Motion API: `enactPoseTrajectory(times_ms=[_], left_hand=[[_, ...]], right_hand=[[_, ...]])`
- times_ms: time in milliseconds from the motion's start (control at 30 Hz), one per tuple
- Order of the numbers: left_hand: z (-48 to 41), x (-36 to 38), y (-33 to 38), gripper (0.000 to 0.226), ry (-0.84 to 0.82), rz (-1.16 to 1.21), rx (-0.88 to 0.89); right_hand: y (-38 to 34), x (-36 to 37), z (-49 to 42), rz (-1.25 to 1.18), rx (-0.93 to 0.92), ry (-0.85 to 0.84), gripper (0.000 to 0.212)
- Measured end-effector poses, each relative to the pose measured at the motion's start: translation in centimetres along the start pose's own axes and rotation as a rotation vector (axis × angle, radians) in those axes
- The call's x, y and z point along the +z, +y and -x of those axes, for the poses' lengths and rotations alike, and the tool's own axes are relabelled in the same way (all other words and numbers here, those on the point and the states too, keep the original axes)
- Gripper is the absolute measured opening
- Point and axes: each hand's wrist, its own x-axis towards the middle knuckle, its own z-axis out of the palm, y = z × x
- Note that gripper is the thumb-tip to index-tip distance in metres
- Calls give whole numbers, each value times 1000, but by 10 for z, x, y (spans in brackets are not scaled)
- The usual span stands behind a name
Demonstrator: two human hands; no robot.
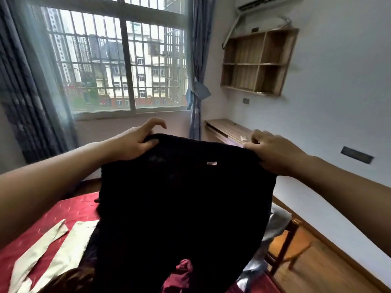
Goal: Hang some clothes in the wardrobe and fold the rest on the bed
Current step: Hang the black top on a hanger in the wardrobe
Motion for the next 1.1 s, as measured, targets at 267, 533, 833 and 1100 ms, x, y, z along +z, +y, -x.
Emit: enactPoseTrajectory(times_ms=[267,533,833,1100], left_hand=[[-57,42,73,21,-22,-158,375],[-99,108,193,57,-121,-420,435],[-118,174,374,30,125,-509,584],[-119,262,509,14,-146,-148,819]], right_hand=[[22,-39,92,-314,147,79,7],[53,-83,239,189,562,-192,20],[2,-153,418,371,771,-579,43],[-43,-223,555,206,1639,-237,17]])
